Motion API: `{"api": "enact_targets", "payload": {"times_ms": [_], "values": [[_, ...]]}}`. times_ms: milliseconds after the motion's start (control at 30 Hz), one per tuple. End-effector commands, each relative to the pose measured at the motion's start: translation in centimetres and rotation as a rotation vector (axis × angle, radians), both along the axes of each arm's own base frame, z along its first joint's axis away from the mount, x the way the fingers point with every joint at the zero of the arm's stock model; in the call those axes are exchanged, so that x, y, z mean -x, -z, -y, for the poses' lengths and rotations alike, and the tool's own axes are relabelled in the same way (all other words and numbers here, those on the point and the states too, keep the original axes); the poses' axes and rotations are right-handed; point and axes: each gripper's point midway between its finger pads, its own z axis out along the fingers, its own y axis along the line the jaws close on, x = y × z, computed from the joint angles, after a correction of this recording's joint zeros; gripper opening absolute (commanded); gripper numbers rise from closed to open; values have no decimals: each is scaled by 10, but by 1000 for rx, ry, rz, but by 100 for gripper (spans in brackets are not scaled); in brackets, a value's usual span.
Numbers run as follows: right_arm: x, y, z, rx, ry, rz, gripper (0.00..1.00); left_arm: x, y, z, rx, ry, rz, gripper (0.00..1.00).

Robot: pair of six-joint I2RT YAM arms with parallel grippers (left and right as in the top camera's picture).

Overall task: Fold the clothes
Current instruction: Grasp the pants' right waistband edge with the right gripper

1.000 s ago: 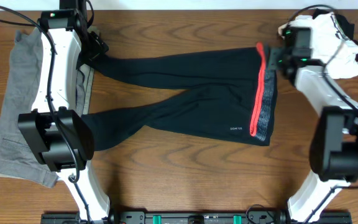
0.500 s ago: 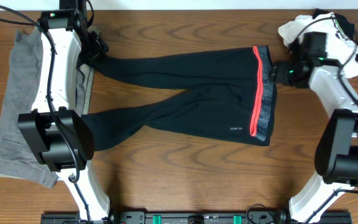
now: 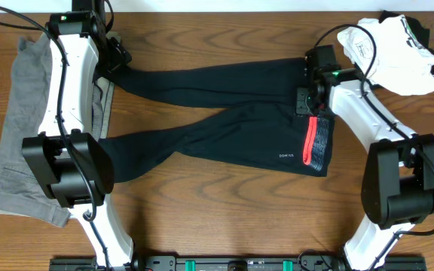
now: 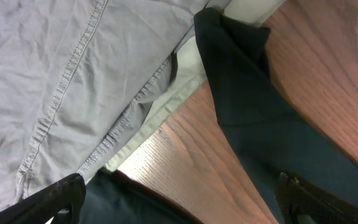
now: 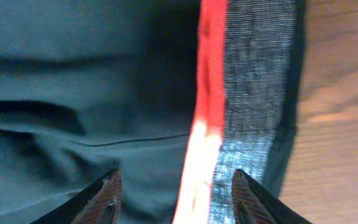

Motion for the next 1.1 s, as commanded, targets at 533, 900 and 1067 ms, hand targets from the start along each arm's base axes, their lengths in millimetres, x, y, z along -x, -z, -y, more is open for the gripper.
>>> {"api": "enact_targets", "payload": {"times_ms": [533, 900, 1067], "values": [[-15, 26, 16, 171, 83, 41, 52, -2, 0, -2, -7, 2, 8, 98], [-12, 34, 37, 182, 120, 5, 49, -4, 0, -2, -7, 2, 16, 98], [-13, 34, 47, 182, 142, 3, 49, -4, 0, -2, -7, 2, 16, 98]]}}
